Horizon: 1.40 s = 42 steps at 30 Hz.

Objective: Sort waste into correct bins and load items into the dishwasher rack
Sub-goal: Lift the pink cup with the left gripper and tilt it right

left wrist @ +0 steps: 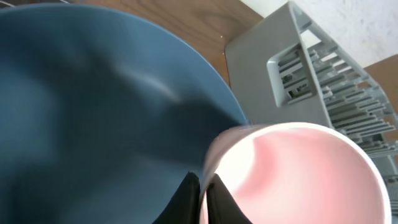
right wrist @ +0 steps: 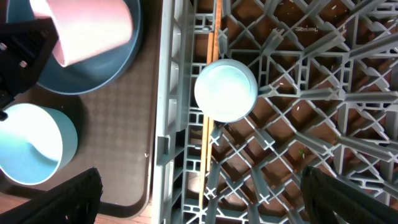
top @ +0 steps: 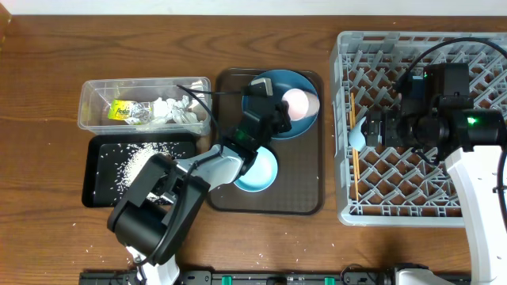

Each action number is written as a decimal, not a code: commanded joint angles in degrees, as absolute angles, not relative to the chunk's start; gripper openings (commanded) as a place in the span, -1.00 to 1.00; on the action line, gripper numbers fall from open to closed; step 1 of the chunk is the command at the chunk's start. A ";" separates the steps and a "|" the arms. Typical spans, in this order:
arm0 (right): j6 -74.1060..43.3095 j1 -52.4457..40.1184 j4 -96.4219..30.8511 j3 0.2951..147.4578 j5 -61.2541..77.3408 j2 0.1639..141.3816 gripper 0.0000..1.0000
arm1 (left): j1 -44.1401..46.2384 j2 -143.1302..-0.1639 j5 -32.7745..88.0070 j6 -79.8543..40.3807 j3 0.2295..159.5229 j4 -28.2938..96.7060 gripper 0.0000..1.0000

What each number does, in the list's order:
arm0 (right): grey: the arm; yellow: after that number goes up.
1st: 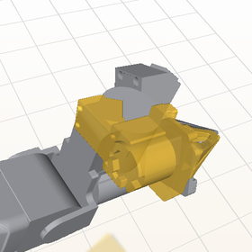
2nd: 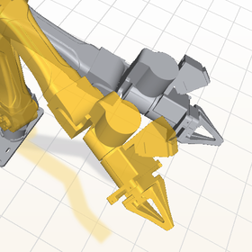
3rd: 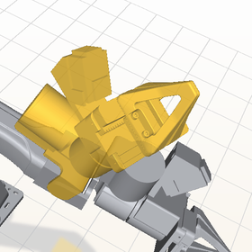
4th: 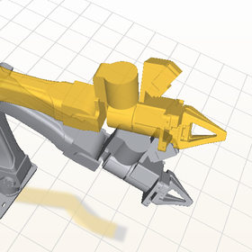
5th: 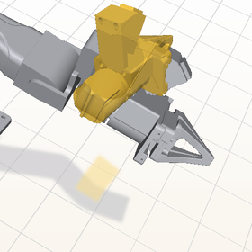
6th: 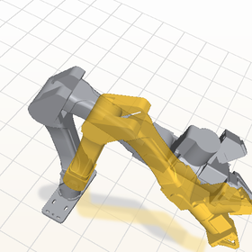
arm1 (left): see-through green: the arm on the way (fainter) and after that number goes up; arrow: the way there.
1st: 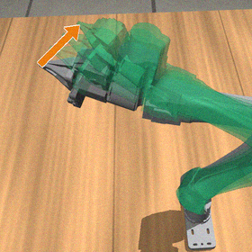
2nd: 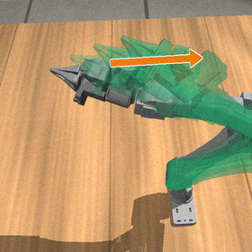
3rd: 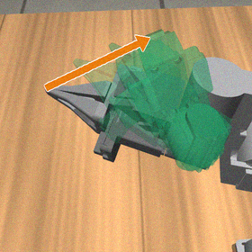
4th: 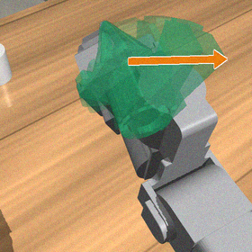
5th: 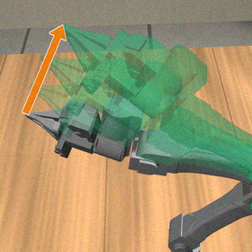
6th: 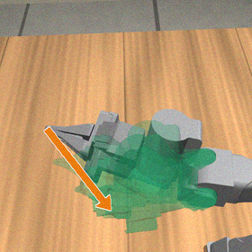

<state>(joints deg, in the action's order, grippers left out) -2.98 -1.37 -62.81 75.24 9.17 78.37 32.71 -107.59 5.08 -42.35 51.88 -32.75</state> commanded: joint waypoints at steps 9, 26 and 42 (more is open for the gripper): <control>-3.60 -1.15 -62.83 75.94 9.43 78.39 0.98 | 23.88 -97.93 39.81 -42.15 52.75 -31.75 -0.88; -3.60 -1.15 -62.83 75.94 9.43 78.39 0.98 | 13.45 -96.07 89.58 -53.93 52.73 -31.77 -0.88; -1.28 -1.17 -67.72 75.94 43.99 78.37 0.79 | 13.47 -96.07 78.72 -55.29 52.71 -31.77 -0.88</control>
